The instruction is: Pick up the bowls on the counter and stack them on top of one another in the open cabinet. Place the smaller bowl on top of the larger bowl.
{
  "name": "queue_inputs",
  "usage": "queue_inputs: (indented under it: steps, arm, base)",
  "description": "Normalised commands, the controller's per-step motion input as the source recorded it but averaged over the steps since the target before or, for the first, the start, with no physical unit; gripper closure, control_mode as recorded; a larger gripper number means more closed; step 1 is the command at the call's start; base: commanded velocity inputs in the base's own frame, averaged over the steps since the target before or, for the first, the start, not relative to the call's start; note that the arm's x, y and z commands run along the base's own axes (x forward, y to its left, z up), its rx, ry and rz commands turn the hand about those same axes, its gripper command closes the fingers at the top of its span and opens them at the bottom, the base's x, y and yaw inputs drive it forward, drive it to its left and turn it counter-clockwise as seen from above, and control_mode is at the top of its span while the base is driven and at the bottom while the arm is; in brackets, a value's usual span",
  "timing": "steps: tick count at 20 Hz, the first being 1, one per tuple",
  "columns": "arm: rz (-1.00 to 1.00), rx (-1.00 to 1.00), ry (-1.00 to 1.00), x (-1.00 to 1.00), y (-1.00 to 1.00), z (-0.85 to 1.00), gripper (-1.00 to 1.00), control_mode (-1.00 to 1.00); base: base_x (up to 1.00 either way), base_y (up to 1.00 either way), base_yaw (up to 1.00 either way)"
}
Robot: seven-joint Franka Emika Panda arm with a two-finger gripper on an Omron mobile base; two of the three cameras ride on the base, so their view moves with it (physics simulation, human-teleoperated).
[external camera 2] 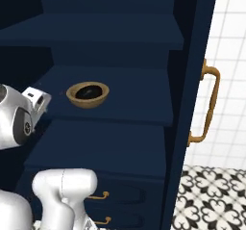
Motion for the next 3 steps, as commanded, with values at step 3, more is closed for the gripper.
queue_inputs:
  steps: [3]
  arm:
    - [-0.01,0.02,0.08,-1.00,0.01,0.31,-1.00,-1.00]
  base:
    - [0.00,0.00,0.00]
